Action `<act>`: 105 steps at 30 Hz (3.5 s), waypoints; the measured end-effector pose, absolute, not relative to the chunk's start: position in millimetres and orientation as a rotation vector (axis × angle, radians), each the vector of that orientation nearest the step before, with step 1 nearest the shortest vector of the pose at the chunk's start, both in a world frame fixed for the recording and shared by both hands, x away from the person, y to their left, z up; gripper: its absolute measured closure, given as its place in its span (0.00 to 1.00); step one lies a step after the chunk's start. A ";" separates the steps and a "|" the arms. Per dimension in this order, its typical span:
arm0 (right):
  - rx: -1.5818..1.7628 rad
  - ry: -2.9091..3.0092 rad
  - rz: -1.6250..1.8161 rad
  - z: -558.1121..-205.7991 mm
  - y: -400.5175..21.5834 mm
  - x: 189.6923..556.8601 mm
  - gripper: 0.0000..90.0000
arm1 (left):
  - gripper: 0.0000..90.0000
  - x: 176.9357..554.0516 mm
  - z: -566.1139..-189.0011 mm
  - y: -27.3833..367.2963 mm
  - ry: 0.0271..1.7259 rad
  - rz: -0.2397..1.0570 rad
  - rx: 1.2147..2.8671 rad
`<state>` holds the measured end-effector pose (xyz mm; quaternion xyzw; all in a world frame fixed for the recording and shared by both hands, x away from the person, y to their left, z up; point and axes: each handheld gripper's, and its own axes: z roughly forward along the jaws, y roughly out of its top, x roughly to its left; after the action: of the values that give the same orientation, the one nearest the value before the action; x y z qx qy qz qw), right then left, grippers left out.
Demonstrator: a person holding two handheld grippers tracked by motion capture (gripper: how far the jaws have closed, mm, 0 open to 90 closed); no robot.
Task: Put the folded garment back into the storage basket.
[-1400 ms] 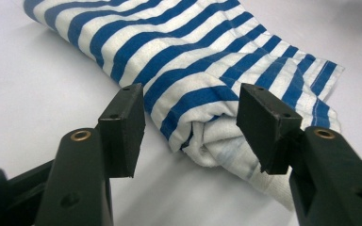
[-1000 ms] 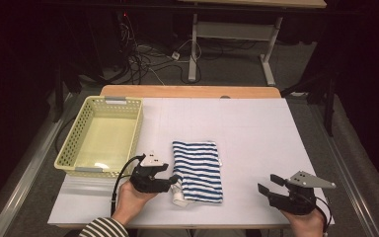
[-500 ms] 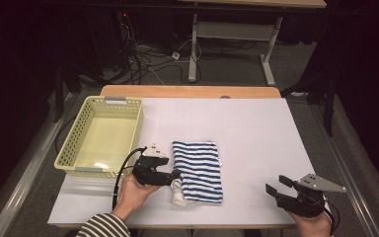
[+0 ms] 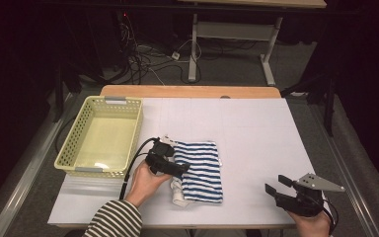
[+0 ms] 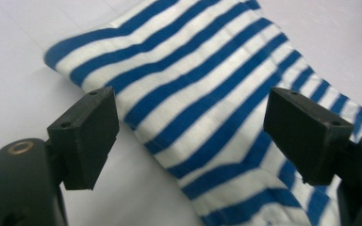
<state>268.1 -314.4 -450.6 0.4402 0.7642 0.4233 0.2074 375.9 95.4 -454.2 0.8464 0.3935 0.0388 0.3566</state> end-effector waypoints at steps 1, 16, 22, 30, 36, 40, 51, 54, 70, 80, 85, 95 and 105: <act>1.223 2.128 1.179 -450.6 -314.2 268.1 0.42 | 0.20 378.0 -454.3 95.2 1.027 0.106 2.178; 1.222 2.134 1.179 -451.3 -313.9 268.6 0.42 | 0.18 402.3 -475.4 92.4 1.154 0.075 2.222; 1.220 2.139 1.172 -451.3 -312.9 268.4 0.42 | 0.22 396.0 -476.6 86.7 1.138 0.085 2.239; 1.214 2.142 1.170 -451.7 -312.1 268.8 0.42 | 0.36 388.7 -475.7 77.9 1.116 0.079 2.248; 1.214 2.150 1.164 -452.3 -310.4 268.7 0.42 | 0.45 385.0 -475.7 71.9 1.101 0.075 2.253; 1.214 2.150 1.165 -452.3 -310.1 269.0 0.42 | 0.53 384.8 -475.4 71.7 1.100 0.062 2.248; 1.210 2.153 1.167 -452.9 -308.6 269.0 0.42 | 0.69 389.9 -476.2 76.6 1.092 -0.033 2.218; 1.204 2.148 1.164 -452.4 -307.9 268.0 0.43 | 0.73 389.1 -476.4 76.0 1.076 -0.041 2.224; 1.204 2.161 1.166 -453.3 -308.4 268.7 0.42 | 0.80 388.6 -475.3 75.7 1.042 -0.035 2.228; 1.206 2.159 1.169 -453.4 -308.8 268.4 0.42 | 0.81 386.1 -458.2 78.6 0.987 -0.008 2.194; 1.203 2.163 1.167 -453.3 -308.5 268.4 0.42 | 0.81 384.2 -447.0 75.6 0.955 0.017 2.196; 1.210 2.161 1.172 -453.4 -309.1 268.6 0.42 | 0.81 385.7 -429.8 77.4 0.922 0.046 2.198; 1.217 2.156 1.179 -453.4 -310.1 268.9 0.42 | 0.81 385.2 -413.4 82.5 0.883 0.062 2.195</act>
<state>268.9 -310.1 -453.4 0.4349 0.7707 0.4214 0.1984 385.2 82.5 -413.4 0.8587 0.3455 0.0243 0.3778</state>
